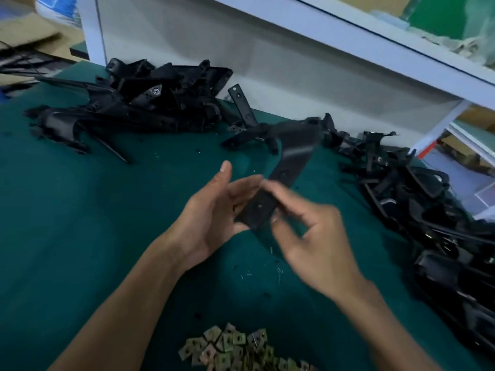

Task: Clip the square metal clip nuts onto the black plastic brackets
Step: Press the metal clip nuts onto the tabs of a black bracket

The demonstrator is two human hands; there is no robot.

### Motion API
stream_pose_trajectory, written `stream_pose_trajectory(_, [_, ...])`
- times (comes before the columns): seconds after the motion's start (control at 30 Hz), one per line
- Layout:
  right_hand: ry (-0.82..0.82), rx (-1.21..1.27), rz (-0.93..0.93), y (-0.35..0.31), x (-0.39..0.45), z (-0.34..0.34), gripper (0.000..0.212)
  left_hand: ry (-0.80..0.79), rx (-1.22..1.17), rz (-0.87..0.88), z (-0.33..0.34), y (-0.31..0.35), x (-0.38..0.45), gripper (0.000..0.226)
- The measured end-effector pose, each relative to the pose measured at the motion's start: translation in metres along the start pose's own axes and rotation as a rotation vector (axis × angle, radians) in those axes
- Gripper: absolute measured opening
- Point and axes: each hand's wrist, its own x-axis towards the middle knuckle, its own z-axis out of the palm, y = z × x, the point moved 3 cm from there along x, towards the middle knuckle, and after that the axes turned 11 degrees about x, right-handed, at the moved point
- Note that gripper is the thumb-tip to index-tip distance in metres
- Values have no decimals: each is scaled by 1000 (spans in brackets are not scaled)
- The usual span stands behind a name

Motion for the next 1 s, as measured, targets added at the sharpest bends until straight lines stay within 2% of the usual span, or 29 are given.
stream_pose_trajectory(0.13, [-105,-528,-76,-3,-28,11,48,4,200,41,1,-1,-4,63])
stream_pose_trajectory(0.2, [-115,-694,-118,-7,-32,16,44,24,286,91,9,3,-5,54])
stream_pose_trajectory(0.27, [-96,-791,-179,-10,-32,24,36,170,377,97,17,10,-7,62])
stream_pose_trajectory(0.33, [-81,-828,-180,-10,-28,33,37,354,443,110,26,19,-6,81])
stream_pose_trajectory(0.4, [-77,-720,-152,-10,-24,44,38,540,509,162,32,27,-8,84])
stream_pose_trajectory(0.43, [-91,-624,-145,-10,-23,50,33,613,548,221,35,31,-9,73])
stream_pose_trajectory(0.47, [-113,-524,-139,-10,-23,55,26,661,590,296,39,36,-11,60])
stream_pose_trajectory(0.53, [-196,-290,-44,-5,-23,59,16,718,688,410,41,41,-16,59])
stream_pose_trajectory(0.6, [-220,-17,86,0,-28,50,25,801,912,442,39,42,-24,62])
stream_pose_trajectory(0.67, [-75,184,132,6,-43,26,31,855,1235,430,35,36,-30,63])
stream_pose_trajectory(0.77, [114,262,180,21,-78,-17,26,812,1565,466,30,23,-32,62])
stream_pose_trajectory(0.87, [97,124,247,31,-118,-45,24,655,1772,493,27,7,-27,58])
stream_pose_trajectory(1.0, [29,2,266,18,-163,-50,30,540,1850,460,21,-9,-20,58])
